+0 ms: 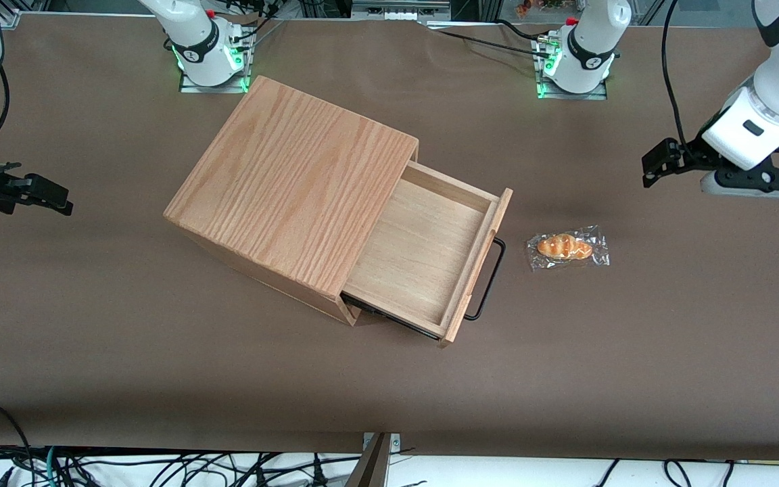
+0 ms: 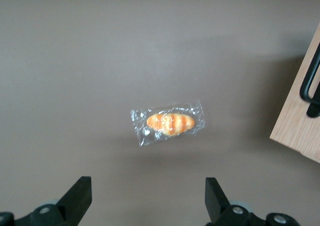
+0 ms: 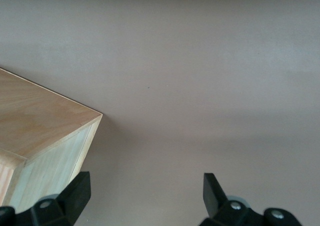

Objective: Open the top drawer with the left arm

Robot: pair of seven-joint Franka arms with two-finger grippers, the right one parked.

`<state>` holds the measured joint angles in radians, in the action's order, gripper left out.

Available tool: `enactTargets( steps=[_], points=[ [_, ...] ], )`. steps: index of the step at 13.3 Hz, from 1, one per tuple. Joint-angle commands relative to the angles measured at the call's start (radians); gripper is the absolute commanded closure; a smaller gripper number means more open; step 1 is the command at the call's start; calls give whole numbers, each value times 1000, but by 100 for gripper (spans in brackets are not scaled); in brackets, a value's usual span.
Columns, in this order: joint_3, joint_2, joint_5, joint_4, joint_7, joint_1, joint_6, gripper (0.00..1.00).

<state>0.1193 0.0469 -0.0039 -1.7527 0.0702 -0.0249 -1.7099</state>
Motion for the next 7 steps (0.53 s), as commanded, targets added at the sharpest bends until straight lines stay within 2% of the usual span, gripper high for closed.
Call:
enactTargets(
  steps=[1, 7],
  points=[
    [5, 18, -19, -19, -6, -20, 10, 0],
    [8, -39, -18, 65, 0, -17, 50, 0]
  ],
)
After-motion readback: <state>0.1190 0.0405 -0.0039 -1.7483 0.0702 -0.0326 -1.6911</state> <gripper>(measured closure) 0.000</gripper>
